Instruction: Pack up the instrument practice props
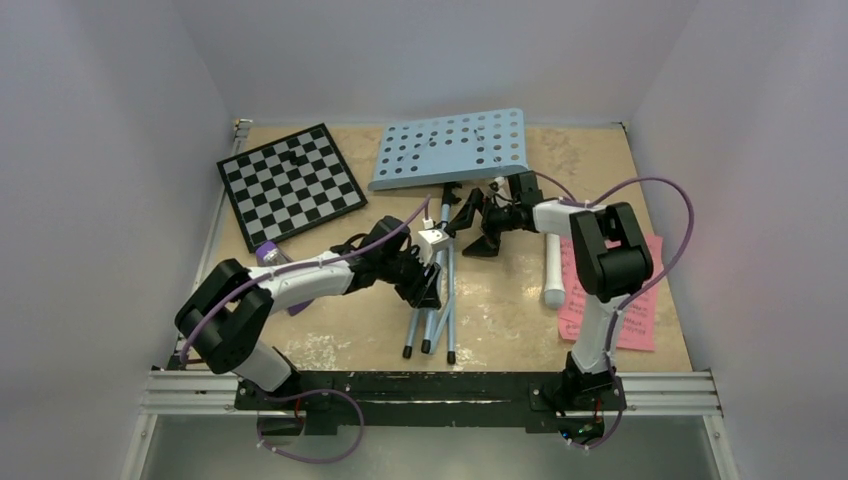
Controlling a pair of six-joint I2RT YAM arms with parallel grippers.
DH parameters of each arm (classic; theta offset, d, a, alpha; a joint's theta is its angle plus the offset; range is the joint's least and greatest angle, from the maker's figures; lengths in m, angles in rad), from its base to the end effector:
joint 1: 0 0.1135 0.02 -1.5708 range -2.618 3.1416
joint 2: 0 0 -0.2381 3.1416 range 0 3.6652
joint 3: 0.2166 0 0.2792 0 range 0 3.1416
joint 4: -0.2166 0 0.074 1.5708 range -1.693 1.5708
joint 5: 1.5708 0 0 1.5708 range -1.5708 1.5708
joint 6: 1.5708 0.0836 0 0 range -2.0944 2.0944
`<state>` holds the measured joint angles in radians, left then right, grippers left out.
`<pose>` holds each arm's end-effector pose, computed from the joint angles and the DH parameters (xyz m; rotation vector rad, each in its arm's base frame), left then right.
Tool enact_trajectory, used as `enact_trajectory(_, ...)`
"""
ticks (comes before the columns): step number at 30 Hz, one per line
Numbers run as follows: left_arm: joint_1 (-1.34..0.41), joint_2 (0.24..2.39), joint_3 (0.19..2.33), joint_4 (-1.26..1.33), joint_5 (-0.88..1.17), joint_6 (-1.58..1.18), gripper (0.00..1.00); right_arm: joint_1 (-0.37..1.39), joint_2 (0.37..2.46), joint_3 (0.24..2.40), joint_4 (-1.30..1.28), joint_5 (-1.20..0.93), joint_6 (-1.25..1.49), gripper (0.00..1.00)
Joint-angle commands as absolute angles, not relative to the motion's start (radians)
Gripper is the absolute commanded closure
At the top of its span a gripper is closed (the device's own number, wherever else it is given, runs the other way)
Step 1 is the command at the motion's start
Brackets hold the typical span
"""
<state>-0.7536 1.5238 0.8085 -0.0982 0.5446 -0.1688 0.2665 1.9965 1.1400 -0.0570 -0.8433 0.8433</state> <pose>0.2285 -0.2738 0.1121 0.9832 2.3059 -1.0641 0.3901 0.1712 0.0610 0.3632 2.6418 1.4786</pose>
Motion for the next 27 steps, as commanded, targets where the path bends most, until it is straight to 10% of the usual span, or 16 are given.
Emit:
enact_trajectory(1,-0.758,1.521,0.911,0.122,0.546,-0.050,0.73,0.250,1.831,1.077,-0.158,-0.797,0.711,0.01)
enact_trajectory(8,-0.758,1.498,0.996,0.046,0.522,-0.041,0.36,0.230,1.704,1.077,-0.341,-0.656,0.609,0.01)
enact_trajectory(16,-0.722,1.385,1.124,-0.252,0.566,0.070,0.24,0.236,1.596,1.100,-0.475,-0.620,0.495,0.01)
enact_trajectory(27,-0.693,1.237,0.732,-0.002,0.571,-0.281,0.01,0.404,1.635,1.019,-0.456,-0.654,0.448,0.01)
